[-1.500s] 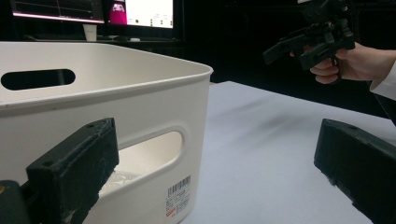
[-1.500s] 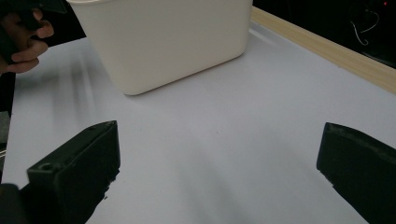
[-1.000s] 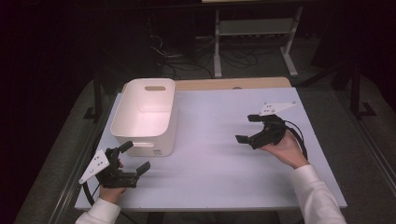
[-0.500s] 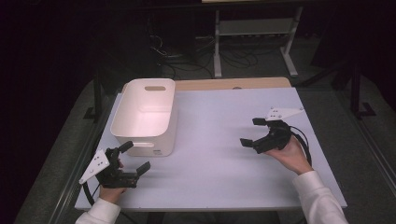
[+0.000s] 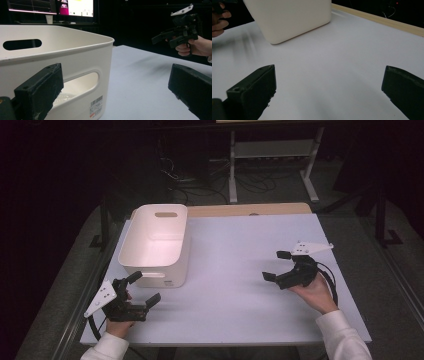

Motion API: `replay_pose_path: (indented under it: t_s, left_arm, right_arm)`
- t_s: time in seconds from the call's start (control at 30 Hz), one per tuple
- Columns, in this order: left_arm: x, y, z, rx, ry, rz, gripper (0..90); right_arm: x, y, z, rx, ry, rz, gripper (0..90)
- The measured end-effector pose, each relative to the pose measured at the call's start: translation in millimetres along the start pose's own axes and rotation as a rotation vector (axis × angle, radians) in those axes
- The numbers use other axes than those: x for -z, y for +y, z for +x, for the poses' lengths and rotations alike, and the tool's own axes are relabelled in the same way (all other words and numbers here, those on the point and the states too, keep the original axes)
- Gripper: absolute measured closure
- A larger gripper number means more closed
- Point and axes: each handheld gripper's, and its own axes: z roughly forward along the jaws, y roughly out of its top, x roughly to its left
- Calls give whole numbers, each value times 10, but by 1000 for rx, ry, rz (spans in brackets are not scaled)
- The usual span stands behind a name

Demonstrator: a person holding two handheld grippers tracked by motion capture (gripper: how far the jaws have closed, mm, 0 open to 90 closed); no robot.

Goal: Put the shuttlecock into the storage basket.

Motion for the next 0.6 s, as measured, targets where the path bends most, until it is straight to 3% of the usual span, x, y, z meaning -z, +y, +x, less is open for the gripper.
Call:
replay_pose_path:
  t_s: [0.6]
  left_arm:
    - [9, 5, -3, -1, 3, -2, 0]
  right_arm:
    - [181, -182, 14, -17, -68, -58, 0]
